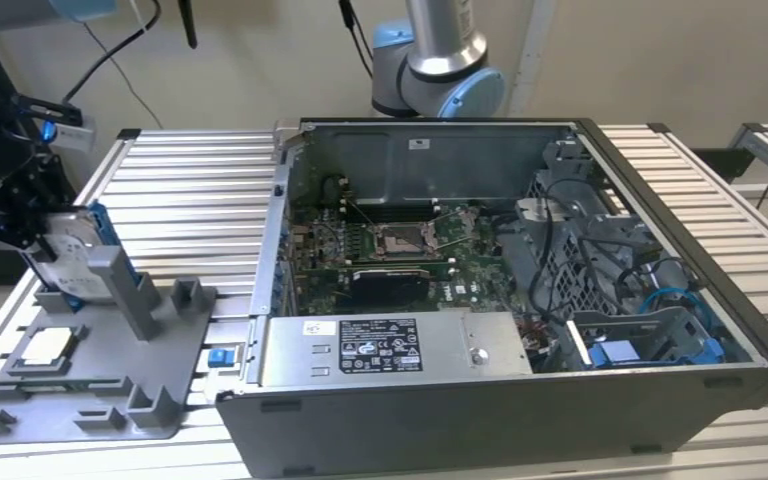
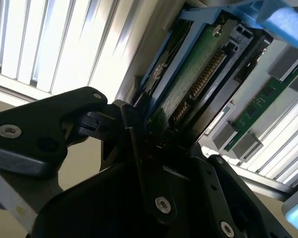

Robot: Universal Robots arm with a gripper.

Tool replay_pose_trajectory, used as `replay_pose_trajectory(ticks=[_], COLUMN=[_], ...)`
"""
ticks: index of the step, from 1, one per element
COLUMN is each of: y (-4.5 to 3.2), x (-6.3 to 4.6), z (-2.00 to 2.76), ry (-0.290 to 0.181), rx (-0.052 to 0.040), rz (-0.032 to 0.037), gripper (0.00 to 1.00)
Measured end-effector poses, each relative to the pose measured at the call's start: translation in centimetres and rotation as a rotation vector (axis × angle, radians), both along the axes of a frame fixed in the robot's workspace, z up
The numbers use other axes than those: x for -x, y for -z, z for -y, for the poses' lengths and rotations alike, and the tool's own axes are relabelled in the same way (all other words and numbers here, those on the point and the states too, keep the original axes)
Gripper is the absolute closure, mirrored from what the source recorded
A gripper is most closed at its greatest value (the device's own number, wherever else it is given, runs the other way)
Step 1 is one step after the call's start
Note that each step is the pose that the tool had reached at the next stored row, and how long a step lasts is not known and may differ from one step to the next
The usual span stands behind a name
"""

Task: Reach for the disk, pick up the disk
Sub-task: 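Pick up the disk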

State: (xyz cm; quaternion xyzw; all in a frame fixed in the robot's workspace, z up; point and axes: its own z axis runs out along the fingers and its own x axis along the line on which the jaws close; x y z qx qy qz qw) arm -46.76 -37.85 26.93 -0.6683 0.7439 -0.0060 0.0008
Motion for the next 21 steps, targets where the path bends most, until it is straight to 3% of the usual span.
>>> replay_pose_trajectory(ticks=[21], y=[-1.83], x=[0.0], z=[0.0], ry=[0.0], rx=[-0.0004], rz=[-0.0001], gripper=[1.0])
